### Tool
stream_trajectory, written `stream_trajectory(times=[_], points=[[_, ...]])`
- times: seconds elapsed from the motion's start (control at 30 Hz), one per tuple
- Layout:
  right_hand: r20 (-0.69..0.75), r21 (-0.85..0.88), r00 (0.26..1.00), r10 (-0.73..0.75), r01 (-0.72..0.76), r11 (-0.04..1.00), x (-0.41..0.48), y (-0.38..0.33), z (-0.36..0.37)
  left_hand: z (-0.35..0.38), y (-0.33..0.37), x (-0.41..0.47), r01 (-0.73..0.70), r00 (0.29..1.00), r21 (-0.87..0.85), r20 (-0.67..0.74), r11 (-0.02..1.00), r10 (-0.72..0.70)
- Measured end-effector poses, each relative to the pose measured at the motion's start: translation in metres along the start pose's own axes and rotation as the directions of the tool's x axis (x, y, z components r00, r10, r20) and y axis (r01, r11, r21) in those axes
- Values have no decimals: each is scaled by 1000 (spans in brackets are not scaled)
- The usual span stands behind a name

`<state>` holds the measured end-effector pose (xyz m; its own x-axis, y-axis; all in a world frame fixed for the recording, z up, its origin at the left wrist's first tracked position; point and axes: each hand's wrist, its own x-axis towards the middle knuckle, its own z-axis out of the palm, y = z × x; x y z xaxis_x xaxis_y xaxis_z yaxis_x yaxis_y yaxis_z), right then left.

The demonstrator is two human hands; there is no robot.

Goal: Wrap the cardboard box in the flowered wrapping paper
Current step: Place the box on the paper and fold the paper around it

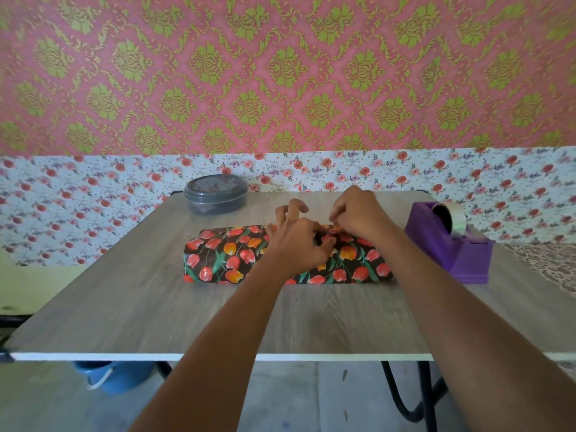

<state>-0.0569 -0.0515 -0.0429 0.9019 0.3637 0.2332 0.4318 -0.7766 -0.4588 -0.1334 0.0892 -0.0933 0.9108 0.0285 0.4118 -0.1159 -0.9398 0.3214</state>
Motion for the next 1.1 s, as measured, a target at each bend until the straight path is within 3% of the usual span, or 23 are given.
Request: stream_trajectory(times=[0.13,0.27,0.33,0.43,0.53,0.6,0.67,0.7,0.83,0.93,1.1], points=[[130,-208,986,-109,134,969,-21,9,2,2,-1,0,-9,1000,7,-2,1000,9],[130,-304,986,-104,139,942,-36,23,-12,2,-1,0,-8,1000,25,0,1000,8],[61,-304,993,-104,118,946,-43,34,-27,2,0,0,-15,1000,25,18,1000,14],[-136,-129,991,-18,1,992,-57,61,-48,2,0,0,-20,999,35,39,999,18],[-382,-73,914,135,-176,982,-73,94,-56,2,-2,1,-6,999,29,51,1000,5],[-441,44,824,355,-375,926,-80,115,-57,2,-1,1,1,998,29,57,1000,-3],[-322,167,759,566,-543,823,-84,132,-59,2,-1,2,6,998,28,59,1000,-8],[-249,164,764,595,-572,803,-83,139,-62,2,-1,1,8,998,28,64,1000,-9],[-106,199,791,603,-577,792,-75,164,-74,0,-1,2,6,996,19,87,1000,-8],[-13,429,774,633,-568,703,-77,172,-78,-1,0,1,9,996,8,84,1000,-9],[-19,541,754,657,-544,641,-78,172,-74,-1,1,2,17,996,13,87,1000,-18]])
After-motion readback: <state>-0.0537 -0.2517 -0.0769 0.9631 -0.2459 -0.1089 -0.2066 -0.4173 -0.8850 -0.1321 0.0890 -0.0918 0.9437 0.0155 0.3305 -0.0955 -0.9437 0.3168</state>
